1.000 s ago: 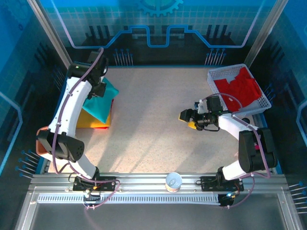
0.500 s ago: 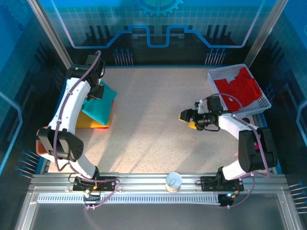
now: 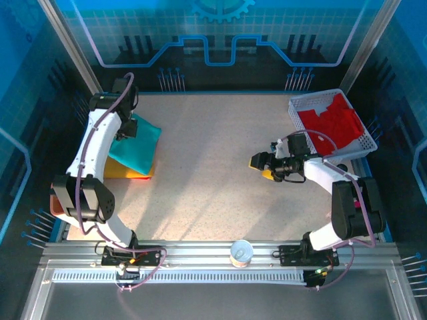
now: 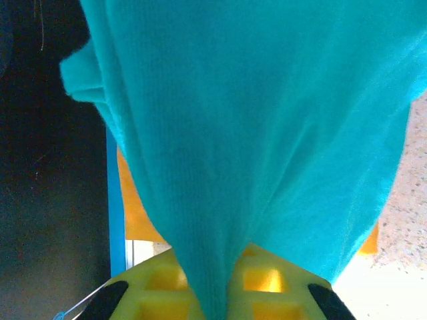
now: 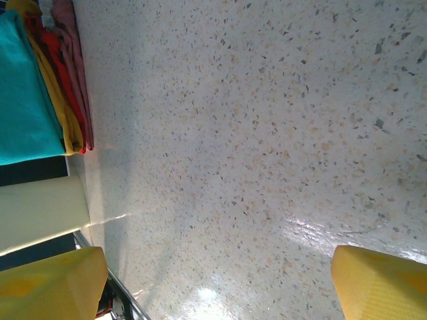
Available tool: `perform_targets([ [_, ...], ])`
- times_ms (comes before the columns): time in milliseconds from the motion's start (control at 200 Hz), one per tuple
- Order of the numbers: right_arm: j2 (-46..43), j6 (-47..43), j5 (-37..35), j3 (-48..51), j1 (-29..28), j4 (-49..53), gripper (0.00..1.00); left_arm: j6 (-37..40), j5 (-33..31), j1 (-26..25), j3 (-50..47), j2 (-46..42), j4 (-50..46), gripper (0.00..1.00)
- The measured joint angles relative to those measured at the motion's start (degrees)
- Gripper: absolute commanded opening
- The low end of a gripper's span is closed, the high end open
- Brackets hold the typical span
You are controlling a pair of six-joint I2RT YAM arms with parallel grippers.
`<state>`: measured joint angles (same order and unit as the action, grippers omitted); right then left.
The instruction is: Fold and stack the t-shirts
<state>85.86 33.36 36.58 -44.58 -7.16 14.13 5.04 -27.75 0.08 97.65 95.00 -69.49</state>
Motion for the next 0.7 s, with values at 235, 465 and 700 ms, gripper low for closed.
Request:
perform_targets([
  [235,0.0,-0.3,0.4,0.8,0.4,0.2,0.88,-0.1,-1.6,2.3,-1.4,1.3,2.2,0.00],
  [465,-0.1,-0.5,0.7,1.6,1.0,0.5,0.88,-0.2,-2.1,3.5,-3.0,2.6,3.7,0.00],
  [700,-1.0,-0.9,1.2,1.9,1.5,0.9,0.88,-0.6,-3.0,5.1,-3.1,4.9,4.3,0.00],
])
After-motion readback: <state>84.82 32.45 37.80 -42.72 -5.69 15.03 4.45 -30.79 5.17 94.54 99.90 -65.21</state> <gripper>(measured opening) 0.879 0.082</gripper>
